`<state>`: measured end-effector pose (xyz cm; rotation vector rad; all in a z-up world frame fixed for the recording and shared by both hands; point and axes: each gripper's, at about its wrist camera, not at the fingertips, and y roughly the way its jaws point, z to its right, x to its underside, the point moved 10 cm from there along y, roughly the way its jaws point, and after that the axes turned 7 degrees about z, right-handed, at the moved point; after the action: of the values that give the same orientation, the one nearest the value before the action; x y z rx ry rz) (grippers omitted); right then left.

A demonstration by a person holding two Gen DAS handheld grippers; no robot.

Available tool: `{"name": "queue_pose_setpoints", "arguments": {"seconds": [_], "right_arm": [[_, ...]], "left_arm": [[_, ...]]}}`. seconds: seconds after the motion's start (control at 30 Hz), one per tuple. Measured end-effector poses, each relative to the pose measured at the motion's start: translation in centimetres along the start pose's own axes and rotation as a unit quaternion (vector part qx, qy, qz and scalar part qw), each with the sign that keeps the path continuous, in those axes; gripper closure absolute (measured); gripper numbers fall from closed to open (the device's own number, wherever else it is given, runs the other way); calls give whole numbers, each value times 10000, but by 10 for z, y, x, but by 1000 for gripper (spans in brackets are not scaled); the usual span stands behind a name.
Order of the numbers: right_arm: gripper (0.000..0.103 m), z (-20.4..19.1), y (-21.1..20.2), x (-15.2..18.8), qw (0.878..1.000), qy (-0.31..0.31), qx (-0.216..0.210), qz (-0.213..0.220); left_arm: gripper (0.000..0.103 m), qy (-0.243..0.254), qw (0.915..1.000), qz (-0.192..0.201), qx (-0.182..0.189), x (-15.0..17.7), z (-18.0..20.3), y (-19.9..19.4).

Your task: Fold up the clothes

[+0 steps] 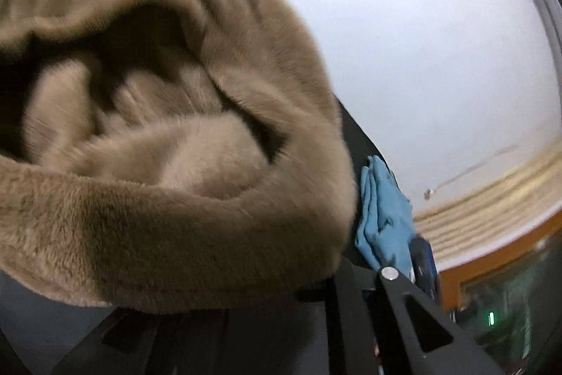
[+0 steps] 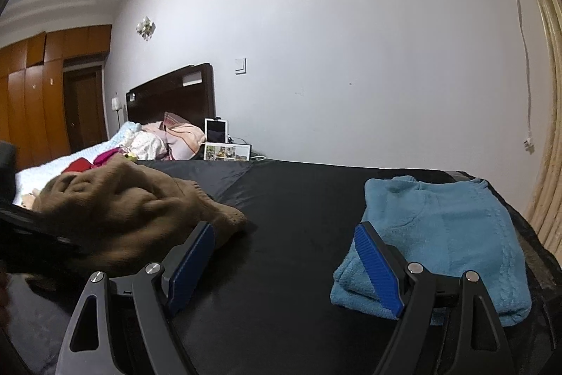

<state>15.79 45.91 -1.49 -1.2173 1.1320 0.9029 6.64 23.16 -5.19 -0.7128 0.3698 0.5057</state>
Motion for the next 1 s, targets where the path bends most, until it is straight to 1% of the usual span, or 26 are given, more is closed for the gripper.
{"name": "queue_pose_setpoints", "arguments": {"seconds": [0.13, 0.2, 0.3, 0.37, 0.43, 0.53, 0.6, 0.67, 0.7, 0.73, 0.83, 0.9, 0.93, 1.0], "right_arm": [[19, -3, 6, 5, 9999, -38, 40, -132], [19, -8, 9, 6, 9997, -125, 64, -184], [19, -22, 11, -1, 9993, -319, 26, -169], [19, -39, 13, -10, 9988, -452, -95, -151], [19, -63, 17, -22, 9978, -552, -322, -159], [19, -99, 29, -40, 9959, -448, -738, -285], [19, -128, 39, -51, 9923, -344, -1106, -442], [19, -164, 50, -61, 9863, -260, -1495, -643], [19, -178, 57, -64, 9842, -259, -1579, -751], [19, -191, 64, -67, 9821, -263, -1652, -860], [19, -225, 94, -71, 9796, -397, -1596, -1158], [19, -236, 118, -69, 9763, -265, -1577, -1461], [19, -241, 133, -66, 9733, -85, -1564, -1679], [19, -252, 148, -54, 9602, 274, -1802, -2116]], "left_arm": [[91, 305, 9992, 238, 62, -7, -10, -45], [91, 503, 9980, 381, 16, -11, -20, -66], [91, 743, 9962, 456, -26, -12, -36, -92], [91, 805, 9957, 461, -32, -6, -50, -106], [91, 858, 9952, 468, -27, 3, -65, -121], [91, 948, 9944, 455, 127, 8, -75, -142], [91, 1032, 9935, 410, 261, 5, -63, -143], [91, 1115, 9924, 301, 415, 21, -61, -143], [91, 1153, 9918, 245, 487, 27, -60, -141], [91, 1195, 9911, 177, 551, 30, -59, -139], [91, 1372, 9877, 18, 745, 41, -57, -140], [91, 1483, 9852, -14, 856, 46, -57, -145], [91, 1511, 9844, -18, 901, 45, -59, -146], [91, 1559, 9830, -35, 968, 43, -63, -146]]}}
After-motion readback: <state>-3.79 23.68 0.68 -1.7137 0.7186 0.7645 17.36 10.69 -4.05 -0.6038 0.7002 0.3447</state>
